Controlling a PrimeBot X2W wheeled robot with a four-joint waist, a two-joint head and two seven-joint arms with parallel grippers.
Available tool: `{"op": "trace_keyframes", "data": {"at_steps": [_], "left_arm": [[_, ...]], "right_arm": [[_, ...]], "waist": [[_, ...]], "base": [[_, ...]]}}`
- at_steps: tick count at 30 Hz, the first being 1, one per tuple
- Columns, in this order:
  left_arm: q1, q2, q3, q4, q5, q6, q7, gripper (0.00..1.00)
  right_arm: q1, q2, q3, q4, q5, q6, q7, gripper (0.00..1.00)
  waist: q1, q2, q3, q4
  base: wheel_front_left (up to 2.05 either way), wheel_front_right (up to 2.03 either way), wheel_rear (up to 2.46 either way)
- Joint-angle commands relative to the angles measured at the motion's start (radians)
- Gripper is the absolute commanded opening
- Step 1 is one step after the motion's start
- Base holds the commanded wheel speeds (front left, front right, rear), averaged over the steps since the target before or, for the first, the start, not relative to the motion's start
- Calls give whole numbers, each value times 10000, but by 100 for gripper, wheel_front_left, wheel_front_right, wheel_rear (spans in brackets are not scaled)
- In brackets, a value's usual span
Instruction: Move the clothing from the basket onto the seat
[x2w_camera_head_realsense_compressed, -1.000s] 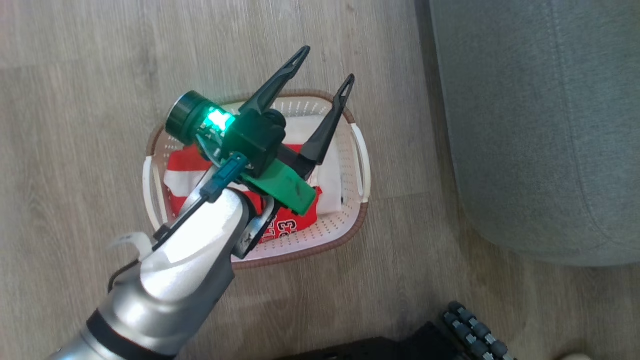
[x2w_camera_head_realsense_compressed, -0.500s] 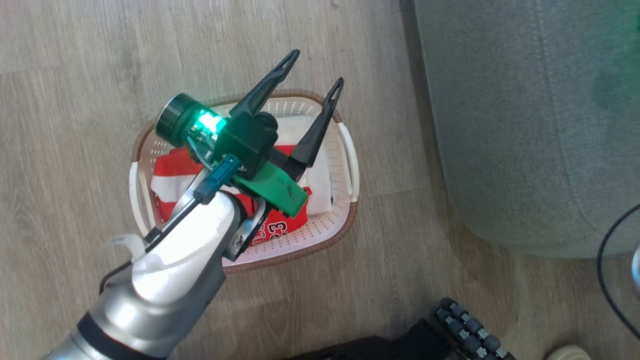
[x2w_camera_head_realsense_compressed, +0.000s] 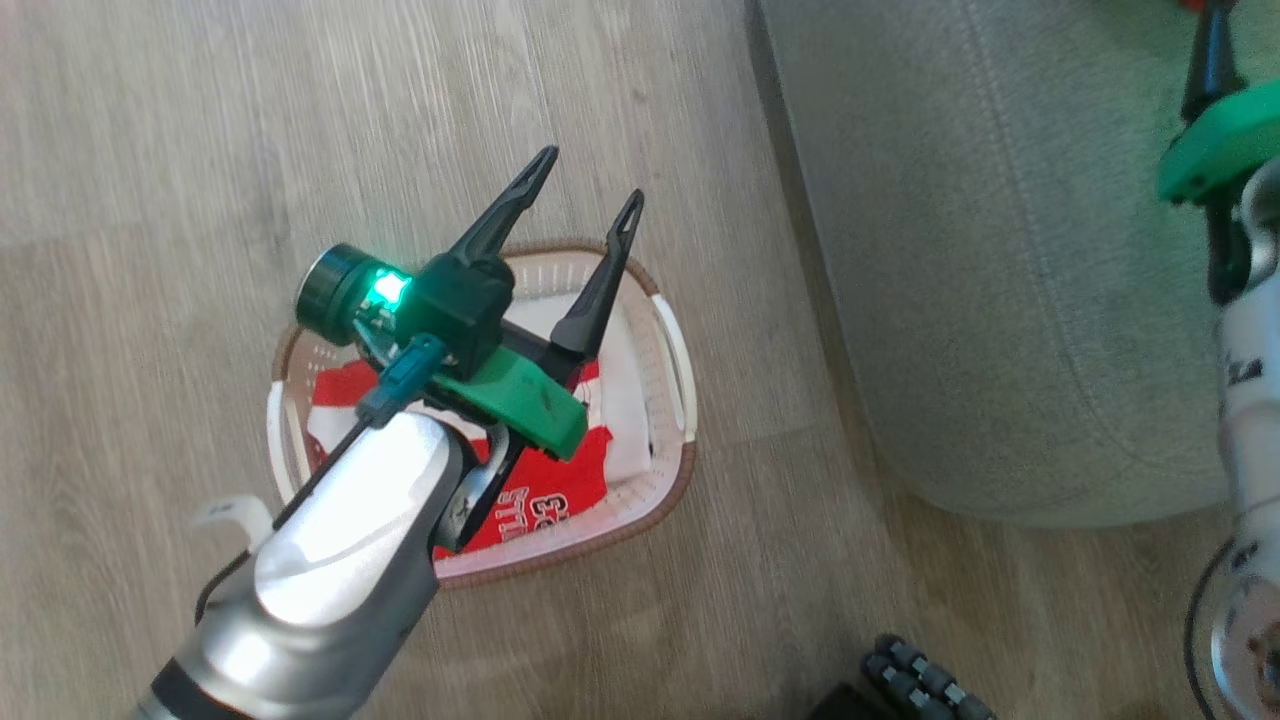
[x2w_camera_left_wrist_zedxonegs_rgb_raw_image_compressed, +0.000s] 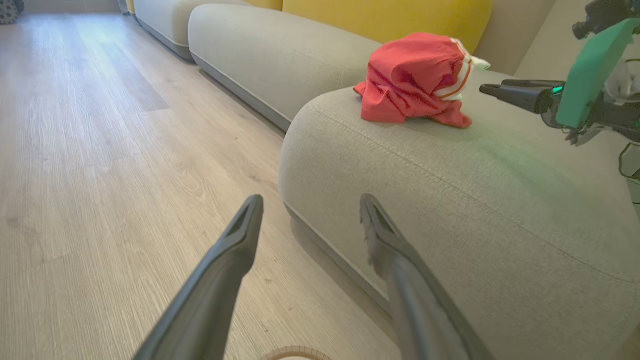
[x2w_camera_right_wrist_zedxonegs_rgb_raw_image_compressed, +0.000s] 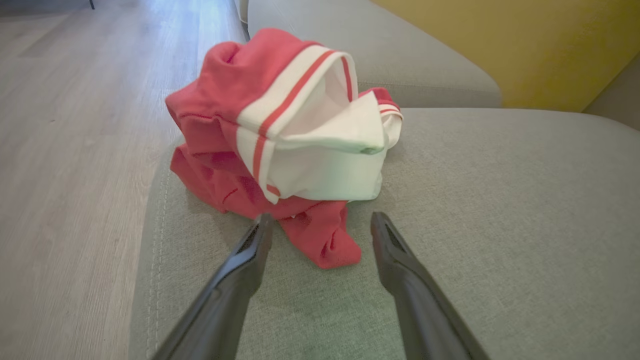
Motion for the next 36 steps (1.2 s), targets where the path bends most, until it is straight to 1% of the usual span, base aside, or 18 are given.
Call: {"op": "trace_keyframes", "data": {"at_steps": [1, 7, 13, 16, 19, 25, 26, 30, 34, 36], "left_arm": [[17, 129, 406, -208, -114, 62, -146, 100], [504, -79, 663, 211, -592, 119, -454, 100], [1224, -327, 962, 759, -967, 153, -671, 100], [1588, -374, 1191, 902, -1071, 186, -711, 100], [1967, -360, 1467, 907, -1096, 250, -724, 100], [2713, -292, 2043, 643, -989, 416, -729, 100], [3026, -264, 2295, 538, -941, 487, -729, 100], [3674, -217, 2752, 330, -744, 656, -730, 100], [4307, -245, 3159, 134, -583, 737, -730, 100], [4566, -235, 3351, 33, -480, 769, -731, 100]], "right_arm": [[289, -202, 384, -489, 297, -4, -93, 100], [961, -619, 1294, -1101, 1044, -4, -93, 100], [1501, -982, 1911, -1365, 1459, -4, -93, 100], [1755, -1026, 2270, -1283, 1700, -4, -93, 100], [2002, -1003, 2622, -1470, 1892, -4, -93, 100], [2777, -691, 2938, -2225, 2005, -4, -93, 100], [3195, -488, 2961, -2649, 1965, -4, -93, 100], [4225, 45, 2756, -3664, 1779, -4, -93, 100], [5455, 822, 2319, -4850, 1532, -4, -93, 100], [6027, 1105, 2195, -5397, 1422, -4, -93, 100]], "waist": [[0, 0, -439, -26], [0, 0, -1578, 174], [0, 0, -3040, 738], [0, 0, -3640, 1051], [0, 0, -4093, 1301], [0, 0, -4665, 1606], [0, 0, -4849, 1684], [0, 0, -5187, 1832], [0, 0, -5437, 1973], [0, 0, -5475, 2010]], "base": [[0, 0, 0], [0, 0, 0], [0, 0, 0], [0, 0, 0], [0, 0, 0], [0, 0, 0], [0, 0, 0], [0, 0, 0], [0, 0, 0], [0, 0, 0]]}}
